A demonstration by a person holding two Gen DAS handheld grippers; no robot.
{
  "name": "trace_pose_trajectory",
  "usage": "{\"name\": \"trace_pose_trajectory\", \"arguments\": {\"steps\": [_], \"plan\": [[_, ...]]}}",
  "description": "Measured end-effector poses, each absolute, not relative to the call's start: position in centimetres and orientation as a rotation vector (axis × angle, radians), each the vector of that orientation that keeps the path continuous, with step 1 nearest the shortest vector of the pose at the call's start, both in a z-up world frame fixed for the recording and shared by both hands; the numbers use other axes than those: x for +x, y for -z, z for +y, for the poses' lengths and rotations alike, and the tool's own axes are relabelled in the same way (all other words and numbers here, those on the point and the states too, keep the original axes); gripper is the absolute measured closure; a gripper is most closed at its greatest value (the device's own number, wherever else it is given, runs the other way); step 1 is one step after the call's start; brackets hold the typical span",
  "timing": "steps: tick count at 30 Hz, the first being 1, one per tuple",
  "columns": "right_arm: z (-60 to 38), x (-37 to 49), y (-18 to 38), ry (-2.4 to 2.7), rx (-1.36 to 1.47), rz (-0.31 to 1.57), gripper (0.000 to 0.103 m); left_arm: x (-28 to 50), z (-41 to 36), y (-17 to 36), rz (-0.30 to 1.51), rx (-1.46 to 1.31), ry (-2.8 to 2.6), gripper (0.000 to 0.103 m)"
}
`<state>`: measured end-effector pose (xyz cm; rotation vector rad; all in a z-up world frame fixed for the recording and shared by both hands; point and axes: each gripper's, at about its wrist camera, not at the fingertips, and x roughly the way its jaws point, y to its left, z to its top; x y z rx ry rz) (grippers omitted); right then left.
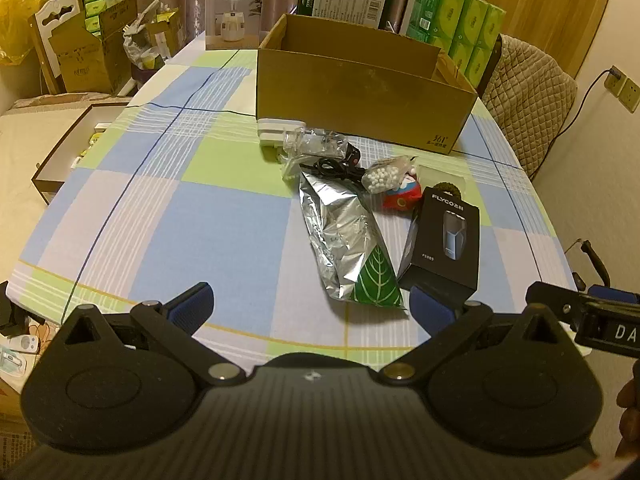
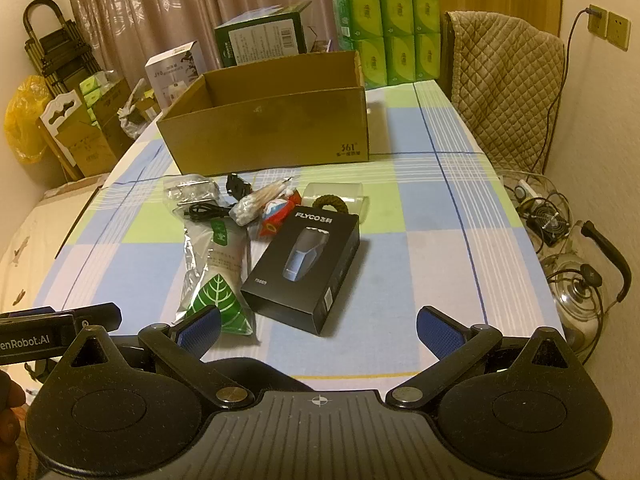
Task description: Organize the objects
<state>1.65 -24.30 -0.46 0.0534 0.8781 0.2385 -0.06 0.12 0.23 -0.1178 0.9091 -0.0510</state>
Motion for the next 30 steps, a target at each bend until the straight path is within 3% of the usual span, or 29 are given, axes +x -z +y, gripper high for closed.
{"name": "trace_pose_trajectory", "arguments": {"steps": [30], "plan": [[-24.19, 1.67, 0.38, -0.240, 0.055, 0.878, 0.002, 0.00, 0.16, -0.27, 0.911, -0.132, 0.055, 0.001]]}}
